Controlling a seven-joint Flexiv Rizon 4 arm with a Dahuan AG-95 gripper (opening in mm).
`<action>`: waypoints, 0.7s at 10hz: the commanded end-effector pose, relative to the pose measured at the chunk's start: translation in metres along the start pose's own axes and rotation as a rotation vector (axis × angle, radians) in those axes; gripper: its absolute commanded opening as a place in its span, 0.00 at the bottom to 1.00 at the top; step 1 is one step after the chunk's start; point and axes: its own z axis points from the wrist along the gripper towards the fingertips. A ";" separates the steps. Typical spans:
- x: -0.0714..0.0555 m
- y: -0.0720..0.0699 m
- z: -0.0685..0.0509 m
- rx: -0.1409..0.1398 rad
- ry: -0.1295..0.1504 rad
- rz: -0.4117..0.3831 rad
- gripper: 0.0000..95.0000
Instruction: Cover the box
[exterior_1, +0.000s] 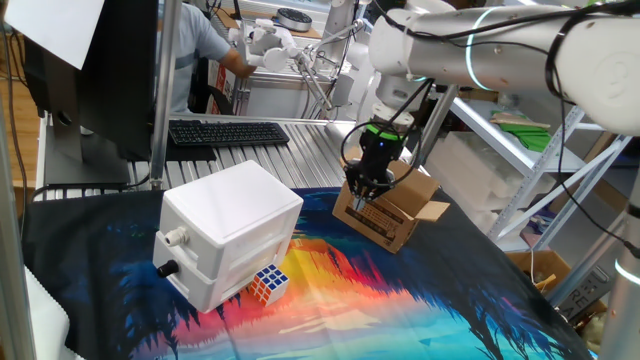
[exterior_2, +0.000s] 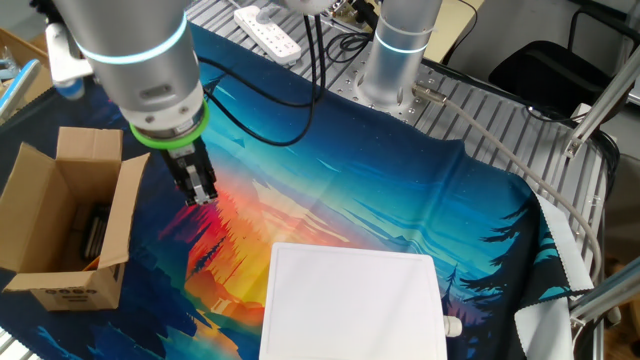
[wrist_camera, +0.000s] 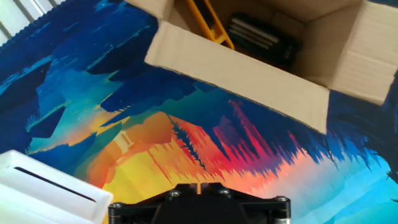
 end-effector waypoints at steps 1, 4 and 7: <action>-0.001 0.001 0.000 0.007 -0.001 -0.007 0.00; -0.014 0.009 -0.003 0.024 -0.020 0.050 0.00; -0.042 0.023 -0.011 0.053 -0.063 0.094 0.20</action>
